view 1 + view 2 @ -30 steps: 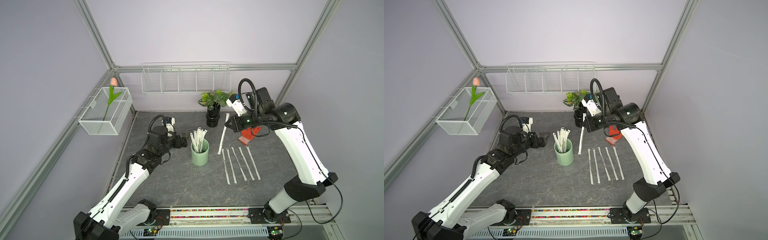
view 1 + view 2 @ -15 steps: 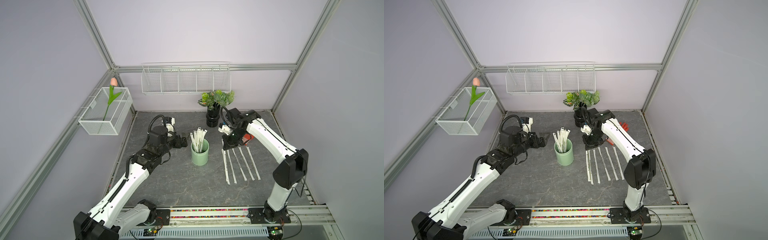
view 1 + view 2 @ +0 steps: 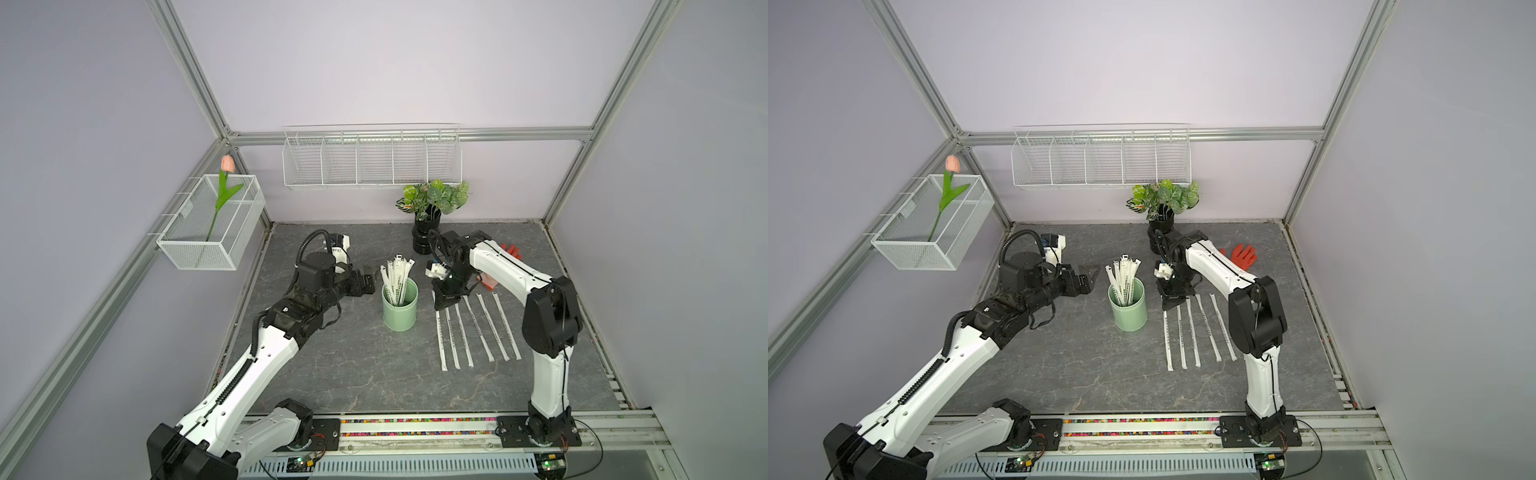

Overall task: Take the straws out of the storage container
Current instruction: Place the straw at the center of the board.

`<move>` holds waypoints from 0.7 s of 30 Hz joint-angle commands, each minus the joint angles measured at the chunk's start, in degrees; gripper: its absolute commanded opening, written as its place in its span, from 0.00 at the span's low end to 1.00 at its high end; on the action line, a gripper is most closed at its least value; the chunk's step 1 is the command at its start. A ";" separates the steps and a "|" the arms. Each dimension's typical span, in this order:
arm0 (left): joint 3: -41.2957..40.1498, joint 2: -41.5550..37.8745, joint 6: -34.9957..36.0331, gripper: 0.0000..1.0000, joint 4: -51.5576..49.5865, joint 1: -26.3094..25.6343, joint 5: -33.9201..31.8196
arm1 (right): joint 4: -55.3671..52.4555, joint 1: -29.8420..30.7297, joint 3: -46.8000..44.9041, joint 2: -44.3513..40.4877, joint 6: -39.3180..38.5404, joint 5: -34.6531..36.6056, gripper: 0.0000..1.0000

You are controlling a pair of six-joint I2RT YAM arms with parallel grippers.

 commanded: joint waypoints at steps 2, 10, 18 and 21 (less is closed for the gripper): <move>0.20 0.13 -0.27 1.00 0.62 -0.31 0.34 | 1.06 -0.84 0.18 2.32 -0.61 -1.88 0.09; 0.22 0.45 -0.28 1.00 0.66 -0.32 0.58 | 1.51 -2.28 1.83 6.47 -0.44 -2.92 0.09; 0.27 0.47 -0.33 1.00 0.59 -0.29 0.60 | 1.24 -3.06 2.56 9.84 -0.76 -2.87 0.10; 0.20 0.53 -0.30 1.00 0.62 -0.34 0.69 | 1.50 -3.39 2.28 10.12 -0.63 -2.72 0.10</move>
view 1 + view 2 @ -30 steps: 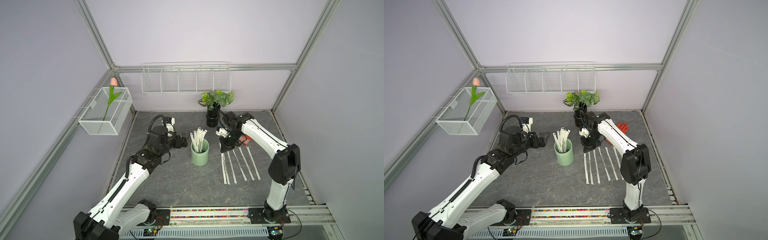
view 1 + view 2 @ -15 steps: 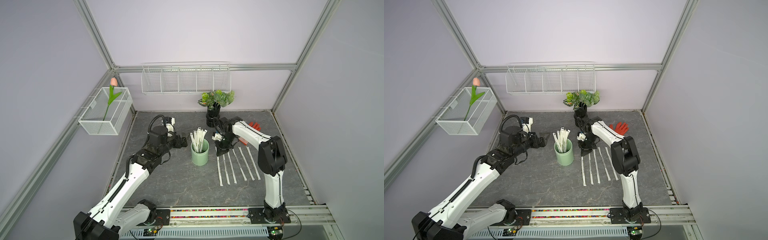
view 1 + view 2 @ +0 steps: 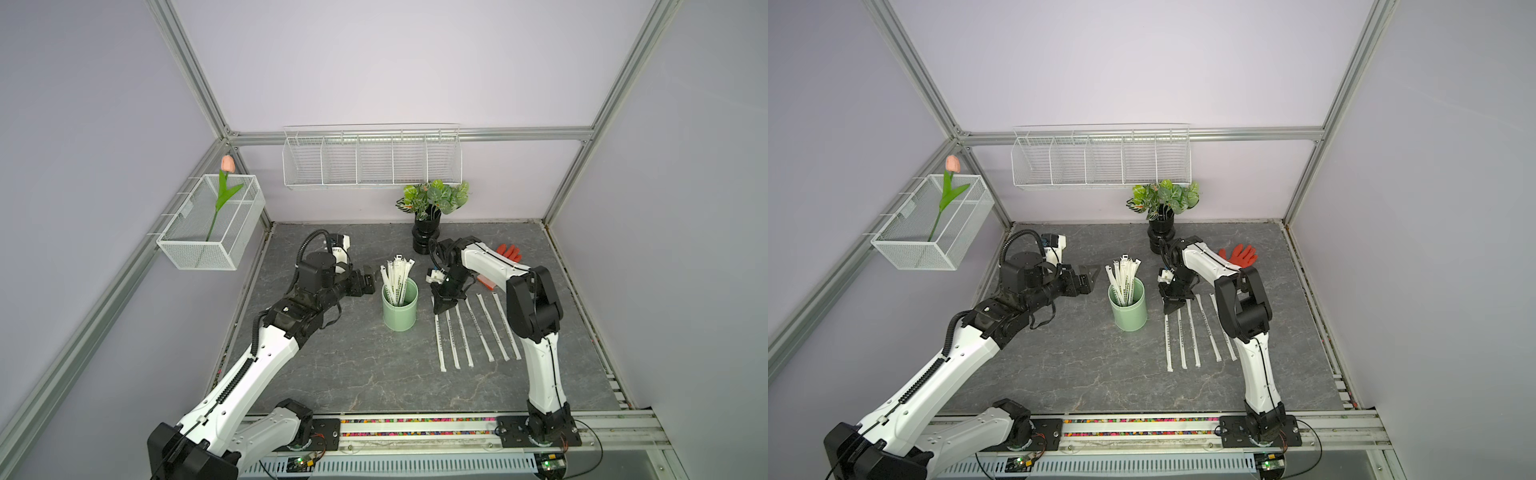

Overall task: Take the straws out of the storage container
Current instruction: Place the straw at the center of the board.

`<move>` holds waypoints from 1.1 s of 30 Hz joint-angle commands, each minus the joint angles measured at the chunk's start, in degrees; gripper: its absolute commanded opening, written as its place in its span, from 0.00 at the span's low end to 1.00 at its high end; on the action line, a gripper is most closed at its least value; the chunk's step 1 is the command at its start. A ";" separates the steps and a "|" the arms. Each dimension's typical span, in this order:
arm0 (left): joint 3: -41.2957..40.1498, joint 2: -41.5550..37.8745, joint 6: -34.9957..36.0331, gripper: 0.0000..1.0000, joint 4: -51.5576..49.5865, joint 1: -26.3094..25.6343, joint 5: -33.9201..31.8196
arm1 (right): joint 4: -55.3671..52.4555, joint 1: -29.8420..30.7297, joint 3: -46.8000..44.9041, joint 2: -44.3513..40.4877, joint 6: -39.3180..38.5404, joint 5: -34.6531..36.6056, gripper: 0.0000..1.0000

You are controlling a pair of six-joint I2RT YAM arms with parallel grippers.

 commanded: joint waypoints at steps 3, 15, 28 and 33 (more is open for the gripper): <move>0.21 0.33 -0.33 1.00 0.59 -0.34 0.60 | 0.14 -0.91 0.61 0.79 -0.49 -0.86 0.10; 0.25 0.36 -0.23 1.00 0.60 -0.34 0.45 | 1.87 -1.71 -0.04 2.19 0.75 -1.38 0.13; 0.25 0.51 -0.31 1.00 0.60 -0.30 0.58 | 3.05 -2.70 -2.04 2.21 1.35 -0.94 0.14; 0.20 0.53 -0.34 1.00 0.60 -0.29 0.58 | 3.42 -2.83 -2.55 2.20 1.57 -0.71 0.14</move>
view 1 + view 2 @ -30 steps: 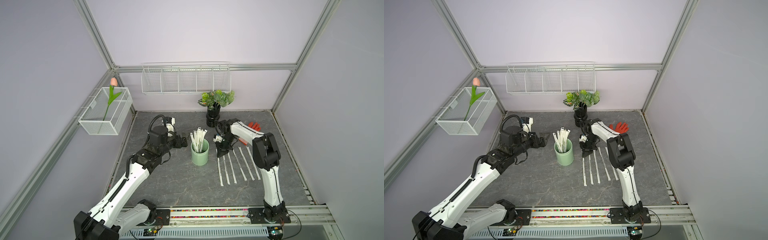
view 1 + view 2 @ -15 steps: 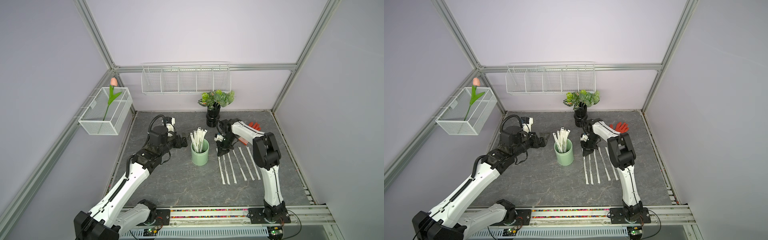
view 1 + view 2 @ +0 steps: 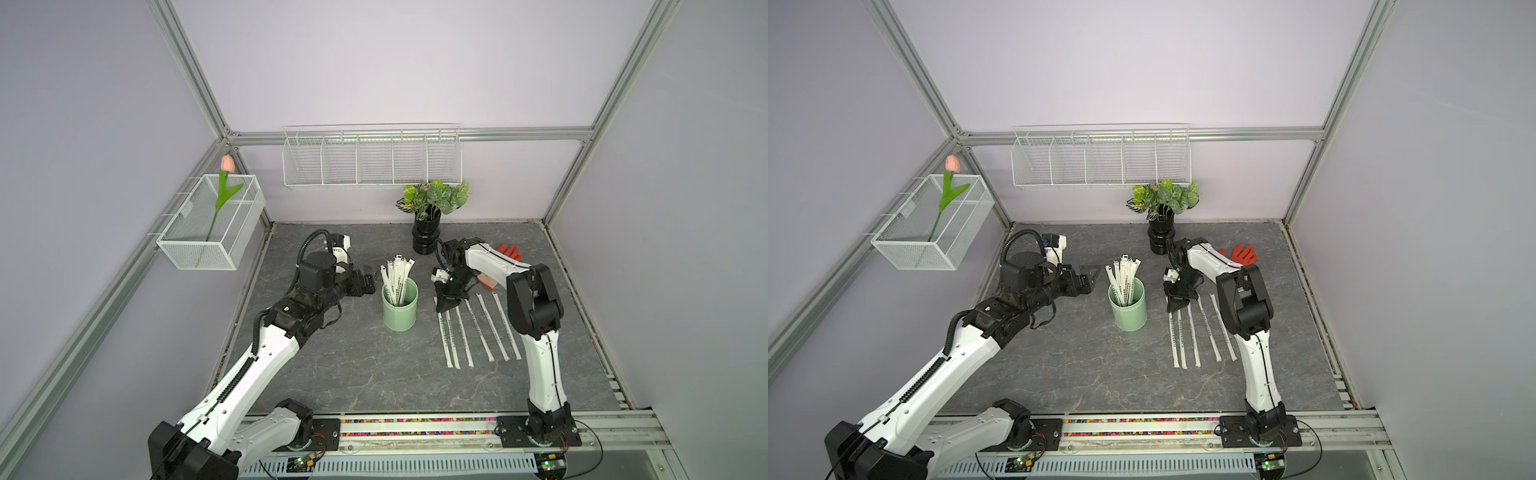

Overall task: Take the straws out of the storage container
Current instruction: Place the straw at the center of the board.

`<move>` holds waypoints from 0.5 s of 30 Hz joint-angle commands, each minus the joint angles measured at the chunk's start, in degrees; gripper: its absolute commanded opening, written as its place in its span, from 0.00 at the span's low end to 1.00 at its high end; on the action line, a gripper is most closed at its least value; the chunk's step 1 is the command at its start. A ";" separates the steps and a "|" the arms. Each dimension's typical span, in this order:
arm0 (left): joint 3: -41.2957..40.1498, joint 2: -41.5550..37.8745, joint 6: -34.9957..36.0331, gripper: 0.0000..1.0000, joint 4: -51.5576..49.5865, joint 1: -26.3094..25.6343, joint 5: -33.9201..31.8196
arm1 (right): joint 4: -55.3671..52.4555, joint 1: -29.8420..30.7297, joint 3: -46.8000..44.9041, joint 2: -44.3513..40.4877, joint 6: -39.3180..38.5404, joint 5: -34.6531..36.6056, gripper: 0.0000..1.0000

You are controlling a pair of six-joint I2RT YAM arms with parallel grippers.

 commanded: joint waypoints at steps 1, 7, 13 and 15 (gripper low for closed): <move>0.23 0.28 -0.28 1.00 0.62 -0.34 0.53 | 0.23 -0.42 -1.11 1.36 0.27 -0.33 0.14; 0.20 0.27 -0.30 1.00 0.61 -0.29 0.58 | 0.45 -0.52 -0.93 1.43 0.44 -0.32 0.16; 0.24 0.38 -0.29 1.00 0.61 -0.29 0.58 | 0.48 -0.52 -0.93 1.37 0.68 0.34 0.20; 0.21 0.26 -0.25 1.00 0.67 -0.27 0.58 | 0.50 -0.48 -0.98 1.18 0.72 0.61 0.20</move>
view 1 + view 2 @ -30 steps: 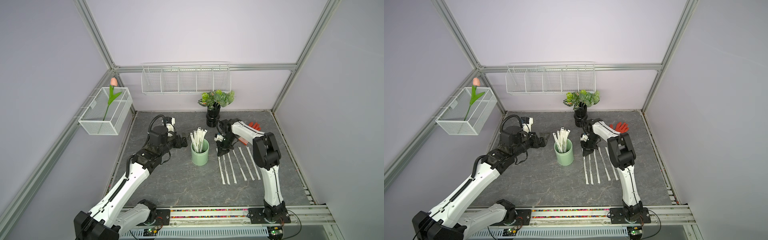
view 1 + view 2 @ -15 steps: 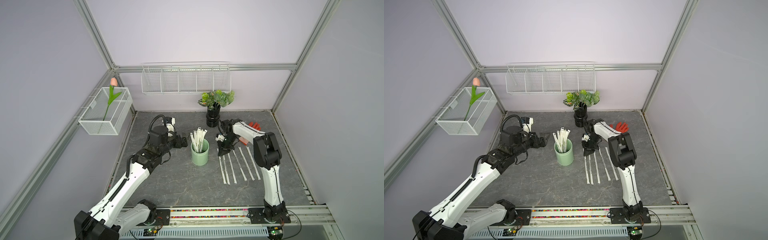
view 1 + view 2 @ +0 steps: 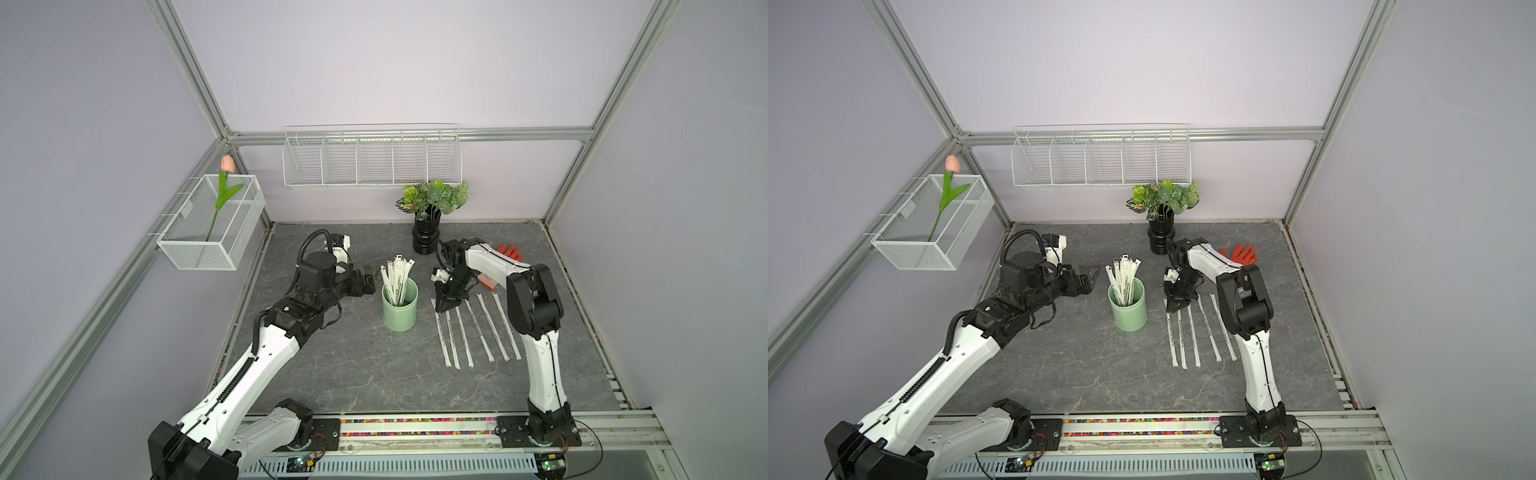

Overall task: Take the straws out of the storage container
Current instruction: Place the straw at the center of the board.

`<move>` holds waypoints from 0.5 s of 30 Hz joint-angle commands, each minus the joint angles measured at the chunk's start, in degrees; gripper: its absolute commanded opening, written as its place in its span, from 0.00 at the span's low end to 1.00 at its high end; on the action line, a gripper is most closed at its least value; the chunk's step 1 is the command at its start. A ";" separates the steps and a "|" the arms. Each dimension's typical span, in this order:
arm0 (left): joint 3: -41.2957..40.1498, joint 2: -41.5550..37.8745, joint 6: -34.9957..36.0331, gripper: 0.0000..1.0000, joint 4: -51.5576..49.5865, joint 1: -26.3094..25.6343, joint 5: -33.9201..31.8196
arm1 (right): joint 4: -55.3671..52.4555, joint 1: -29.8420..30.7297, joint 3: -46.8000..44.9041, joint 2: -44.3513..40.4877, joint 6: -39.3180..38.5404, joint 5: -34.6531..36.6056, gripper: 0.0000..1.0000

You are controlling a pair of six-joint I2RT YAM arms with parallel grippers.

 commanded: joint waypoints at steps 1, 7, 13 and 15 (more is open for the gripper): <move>0.21 0.27 -0.27 1.00 0.61 -0.29 0.58 | -0.18 -0.46 -0.80 0.92 0.40 0.72 0.21; 0.20 0.32 -0.29 1.00 0.61 -0.34 0.58 | 1.10 -0.35 -2.12 -3.92 0.96 2.85 0.21; 0.20 0.53 -0.26 1.00 0.64 -0.33 0.49 | 6.59 1.16 -6.34 -17.16 1.23 8.71 0.24; 0.22 0.54 -0.26 1.00 0.60 -0.26 0.45 | 9.31 2.39 -7.89 -22.27 1.74 10.22 0.25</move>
